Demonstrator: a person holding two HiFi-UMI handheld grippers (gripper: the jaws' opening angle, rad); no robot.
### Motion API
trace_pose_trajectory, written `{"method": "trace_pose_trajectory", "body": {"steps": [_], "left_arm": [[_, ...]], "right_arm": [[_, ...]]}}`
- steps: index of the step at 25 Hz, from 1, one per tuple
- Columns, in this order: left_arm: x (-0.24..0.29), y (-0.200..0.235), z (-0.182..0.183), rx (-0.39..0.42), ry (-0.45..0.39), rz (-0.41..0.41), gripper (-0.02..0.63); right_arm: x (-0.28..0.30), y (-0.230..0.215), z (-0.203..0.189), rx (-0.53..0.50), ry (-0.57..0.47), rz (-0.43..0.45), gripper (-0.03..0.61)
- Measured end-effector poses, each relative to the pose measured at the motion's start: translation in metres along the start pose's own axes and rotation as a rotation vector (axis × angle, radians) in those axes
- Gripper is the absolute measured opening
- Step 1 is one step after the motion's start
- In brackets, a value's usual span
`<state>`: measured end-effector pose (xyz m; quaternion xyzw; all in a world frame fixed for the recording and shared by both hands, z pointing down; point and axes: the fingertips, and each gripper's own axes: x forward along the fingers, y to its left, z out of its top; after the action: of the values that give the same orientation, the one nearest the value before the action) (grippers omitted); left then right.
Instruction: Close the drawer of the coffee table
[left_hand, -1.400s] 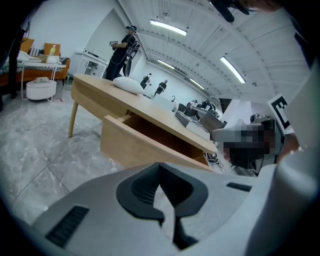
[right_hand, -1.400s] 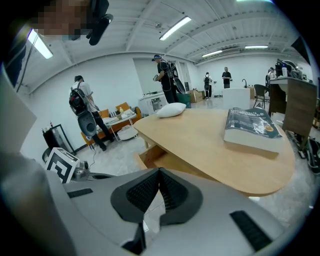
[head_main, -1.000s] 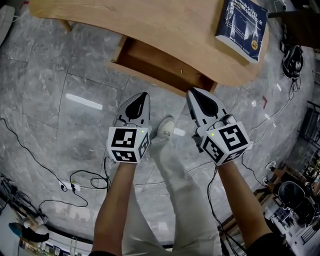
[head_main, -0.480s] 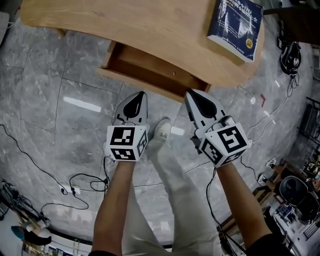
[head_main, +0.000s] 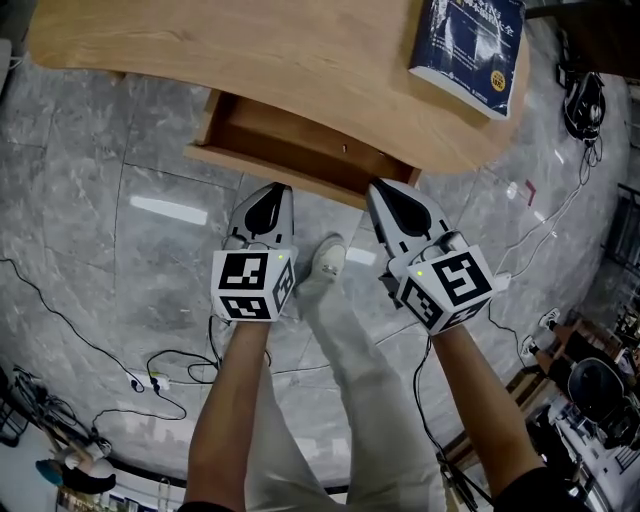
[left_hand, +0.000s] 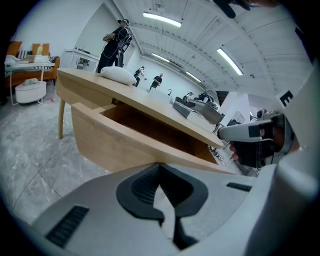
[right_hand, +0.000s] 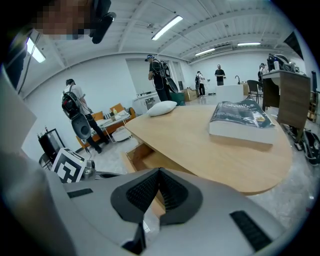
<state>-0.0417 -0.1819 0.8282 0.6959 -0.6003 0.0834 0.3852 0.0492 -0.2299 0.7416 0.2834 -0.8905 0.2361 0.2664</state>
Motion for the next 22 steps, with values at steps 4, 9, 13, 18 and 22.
{"method": "trace_pose_trajectory", "body": {"steps": [4, 9, 13, 18, 22], "left_arm": [[0.0, 0.0, 0.0, 0.005, 0.002, 0.0, 0.0], [0.001, 0.0, 0.0, 0.006, 0.011, -0.014, 0.002], [0.005, 0.0, 0.004, 0.012, 0.018, -0.014, 0.002], [0.02, 0.0, 0.015, 0.014, 0.011, -0.012, 0.002], [0.029, -0.001, 0.024, 0.024, 0.004, -0.016, 0.002]], "right_arm": [[0.001, -0.004, 0.002, 0.005, 0.001, -0.005, 0.014], [0.004, -0.006, 0.002, 0.014, 0.004, -0.004, 0.014], [0.005, -0.005, 0.003, 0.019, 0.004, 0.0, 0.014], [0.005, -0.01, 0.002, 0.018, 0.006, -0.002, 0.014], [0.003, -0.015, 0.004, 0.023, 0.002, -0.012, 0.014]]}}
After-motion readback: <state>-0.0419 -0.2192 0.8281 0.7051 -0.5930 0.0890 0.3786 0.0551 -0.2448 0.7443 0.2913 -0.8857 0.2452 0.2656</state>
